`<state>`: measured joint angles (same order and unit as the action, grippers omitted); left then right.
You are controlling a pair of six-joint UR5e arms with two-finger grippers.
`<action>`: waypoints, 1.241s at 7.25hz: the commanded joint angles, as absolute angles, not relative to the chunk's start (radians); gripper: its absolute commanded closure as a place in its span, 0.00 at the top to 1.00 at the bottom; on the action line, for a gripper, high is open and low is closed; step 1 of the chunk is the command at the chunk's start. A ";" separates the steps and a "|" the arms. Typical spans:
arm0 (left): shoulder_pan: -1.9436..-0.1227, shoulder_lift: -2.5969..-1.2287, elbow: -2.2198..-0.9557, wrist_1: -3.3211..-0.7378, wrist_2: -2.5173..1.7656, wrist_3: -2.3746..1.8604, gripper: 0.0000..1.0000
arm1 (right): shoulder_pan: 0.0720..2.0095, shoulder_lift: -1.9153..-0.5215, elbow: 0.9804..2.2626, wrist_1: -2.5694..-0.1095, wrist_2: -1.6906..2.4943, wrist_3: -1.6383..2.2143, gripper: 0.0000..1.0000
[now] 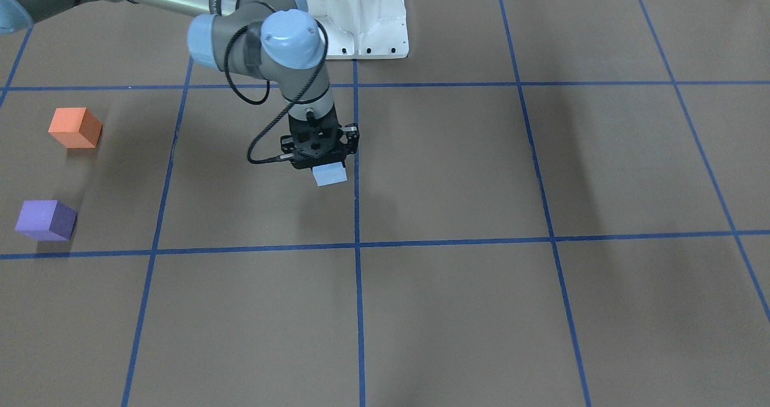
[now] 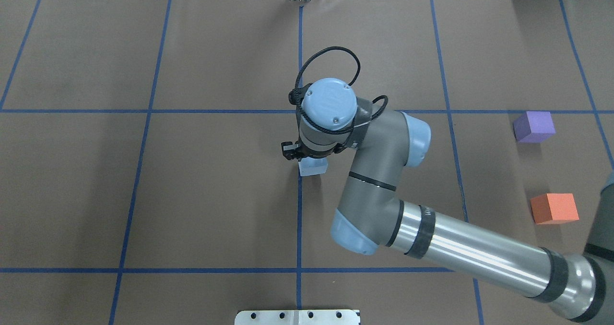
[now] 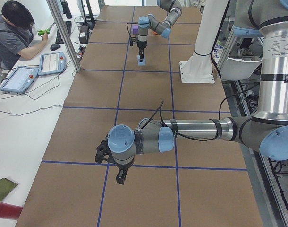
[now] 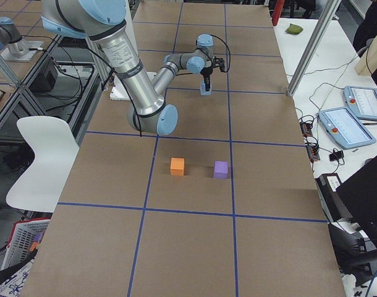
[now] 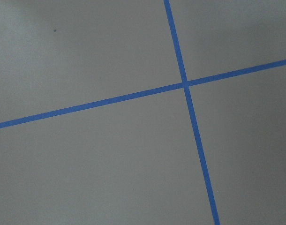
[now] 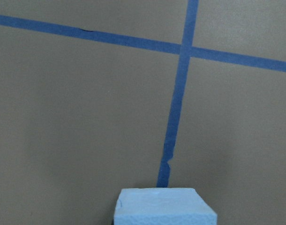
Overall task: Place blue block between orange and purple blocks
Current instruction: 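Carry the light blue cube with the right gripper between purple and orange cubes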
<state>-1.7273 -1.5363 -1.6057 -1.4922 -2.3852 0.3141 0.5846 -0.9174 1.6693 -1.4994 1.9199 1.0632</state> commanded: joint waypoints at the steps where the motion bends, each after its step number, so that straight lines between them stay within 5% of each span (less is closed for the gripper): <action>1: -1.723 -1.516 -1.667 -1.491 -2.375 0.160 1.00 | 0.739 -1.066 1.831 -1.532 2.047 0.976 0.00; 5: -1.720 -1.511 -1.686 -1.491 -2.370 0.152 1.00 | 0.948 -1.502 1.982 -1.461 2.140 0.811 0.00; 7: -1.720 -1.511 -1.687 -1.491 -2.370 0.152 1.00 | 1.003 -1.707 1.951 -1.223 2.144 0.813 0.00; 9: -1.720 -1.509 -1.698 -1.491 -2.370 0.152 1.00 | 1.006 -1.752 1.843 -1.043 2.141 0.819 0.00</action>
